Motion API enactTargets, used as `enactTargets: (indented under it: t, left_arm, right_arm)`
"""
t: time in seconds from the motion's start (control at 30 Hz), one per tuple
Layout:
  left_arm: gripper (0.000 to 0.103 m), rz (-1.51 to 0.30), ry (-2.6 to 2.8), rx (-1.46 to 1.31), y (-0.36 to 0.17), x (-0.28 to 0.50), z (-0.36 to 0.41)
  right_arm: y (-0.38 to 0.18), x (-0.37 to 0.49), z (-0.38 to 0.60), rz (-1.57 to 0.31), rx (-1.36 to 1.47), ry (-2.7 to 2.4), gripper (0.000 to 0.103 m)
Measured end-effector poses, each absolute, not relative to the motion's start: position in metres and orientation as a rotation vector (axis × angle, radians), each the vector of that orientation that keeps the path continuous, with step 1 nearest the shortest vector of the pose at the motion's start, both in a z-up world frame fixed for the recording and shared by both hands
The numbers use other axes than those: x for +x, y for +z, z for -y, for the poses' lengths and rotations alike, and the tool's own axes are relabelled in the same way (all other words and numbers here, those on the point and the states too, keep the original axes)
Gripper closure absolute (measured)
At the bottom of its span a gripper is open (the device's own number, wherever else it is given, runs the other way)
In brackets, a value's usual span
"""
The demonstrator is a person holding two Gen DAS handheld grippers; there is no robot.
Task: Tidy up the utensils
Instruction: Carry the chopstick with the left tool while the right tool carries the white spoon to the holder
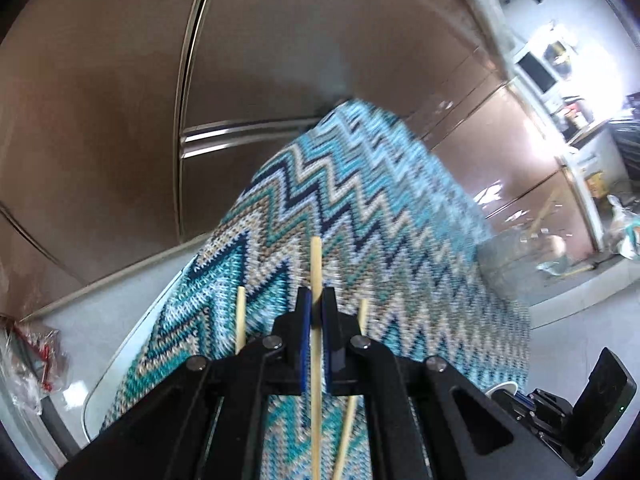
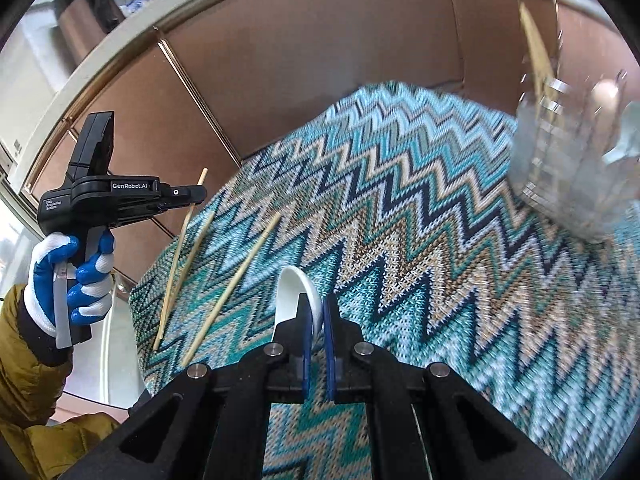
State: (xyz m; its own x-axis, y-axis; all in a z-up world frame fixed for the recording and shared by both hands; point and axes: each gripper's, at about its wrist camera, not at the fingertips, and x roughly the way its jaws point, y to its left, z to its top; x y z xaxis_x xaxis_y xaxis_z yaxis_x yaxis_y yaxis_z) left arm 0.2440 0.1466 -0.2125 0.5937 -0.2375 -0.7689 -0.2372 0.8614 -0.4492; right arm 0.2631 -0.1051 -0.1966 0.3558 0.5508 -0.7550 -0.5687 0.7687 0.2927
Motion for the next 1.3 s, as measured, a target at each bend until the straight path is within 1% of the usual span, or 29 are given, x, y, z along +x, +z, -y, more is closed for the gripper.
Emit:
enactTargets:
  t: [0.47,0.7,0.97,1.3]
  left_arm:
    - [0.099,-0.649,-0.084,-0.441,-0.114,0.156,-0.123]
    - [0.099,-0.505,-0.104,-0.372,-0.069,0.136,-0.100]
    - [0.099,-0.437,-0.191,-0.284,-0.036,0.164,-0.041]
    - [0.099,-0.336,-0.323,-0.281,-0.002,0.240,0.036]
  right_arm:
    - [-0.116,0.168,0.119,-0.750,-0.084,0.568,0.097]
    - [-0.080,0.149,0.145,-0.634,-0.079,0.451,0.097]
    - [-0.049,0.170,0.203,-0.529,-0.049,0.276,0.097]
    - [-0.028,0.228,0.251,-0.361,-0.017,0.097,0.097]
